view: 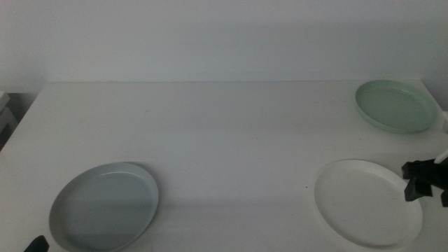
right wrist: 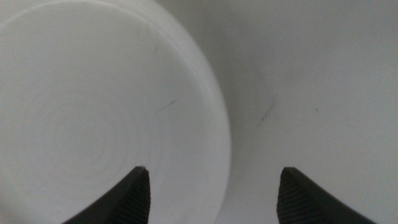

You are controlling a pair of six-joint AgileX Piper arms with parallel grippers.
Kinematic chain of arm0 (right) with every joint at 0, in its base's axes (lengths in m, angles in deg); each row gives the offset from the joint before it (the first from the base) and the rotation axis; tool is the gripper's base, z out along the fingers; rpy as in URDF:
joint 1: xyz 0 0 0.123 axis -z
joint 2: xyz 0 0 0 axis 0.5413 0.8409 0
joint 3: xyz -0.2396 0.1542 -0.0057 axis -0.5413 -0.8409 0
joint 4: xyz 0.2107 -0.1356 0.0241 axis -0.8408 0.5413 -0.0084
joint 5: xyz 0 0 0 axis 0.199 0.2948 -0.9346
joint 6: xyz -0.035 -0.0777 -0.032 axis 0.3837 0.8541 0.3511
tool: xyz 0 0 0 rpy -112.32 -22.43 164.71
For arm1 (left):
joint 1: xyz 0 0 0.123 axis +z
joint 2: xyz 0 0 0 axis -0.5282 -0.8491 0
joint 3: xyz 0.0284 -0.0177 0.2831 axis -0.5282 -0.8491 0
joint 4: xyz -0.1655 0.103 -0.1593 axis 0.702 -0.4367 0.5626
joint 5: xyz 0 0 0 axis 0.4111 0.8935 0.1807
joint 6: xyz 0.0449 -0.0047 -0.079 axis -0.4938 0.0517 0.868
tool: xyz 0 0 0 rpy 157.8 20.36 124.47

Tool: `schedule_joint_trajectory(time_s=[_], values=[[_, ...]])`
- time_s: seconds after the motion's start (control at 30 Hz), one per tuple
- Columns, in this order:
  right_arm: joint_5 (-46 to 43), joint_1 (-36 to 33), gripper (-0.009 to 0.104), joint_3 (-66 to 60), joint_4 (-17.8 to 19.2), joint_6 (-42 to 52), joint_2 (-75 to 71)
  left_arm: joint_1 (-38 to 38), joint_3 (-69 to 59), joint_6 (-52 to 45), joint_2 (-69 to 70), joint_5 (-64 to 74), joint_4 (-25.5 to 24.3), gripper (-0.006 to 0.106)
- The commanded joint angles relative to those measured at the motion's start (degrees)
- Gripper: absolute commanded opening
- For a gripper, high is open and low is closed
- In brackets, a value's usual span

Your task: Stack the three bowls on top of each other.

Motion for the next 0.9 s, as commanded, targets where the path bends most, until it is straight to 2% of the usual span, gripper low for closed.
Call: schedule_joint_trajectory(time_s=[0.0, 0.1, 0.23, 0.37, 0.47, 0.5, 0.7, 0.87], values=[[-3.2, 0.36, 0.054, 1.83, 0.23, 0.08, 0.71, -0.01, -0.35, 0.81, 0.82, -4.17, 0.47, 0.09], [-5.23, 0.36, 0.052, 1.83, 0.23, 0.16, 4.24, -0.01, -0.35, 0.81, 0.82, -4.17, 0.47, 0.09], [-7.56, 0.36, 0.043, 1.83, 0.0, 0.16, 7.53, -0.01, -0.35, 0.81, 0.82, -4.17, 0.47, 0.09], [-8.15, 0.36, 0.024, 1.83, -0.26, 0.16, 9.3, -0.01, -0.35, 0.81, 0.82, -4.17, 0.47, 0.09], [-8.0, 0.36, 0.003, 1.83, -0.04, 0.21, 9.45, -0.01, -0.35, 0.81, 0.82, -4.17, 0.47, 0.09], [-7.86, 0.36, 0.0, 1.83, 0.01, 0.4, 9.12, -0.01, -0.35, 0.81, 0.82, -4.17, 0.47, 0.09], [-1.74, -1.02, 0.0, 5.43, -1.16, -0.62, 3.6, -0.01, -0.35, 0.81, 0.82, -4.17, 0.47, 0.09], [0.5, -6.78, 0.0, 11.27, -2.2, -2.03, 0.75, -0.01, -0.35, 0.81, 0.82, -4.17, 0.47, 0.09]])
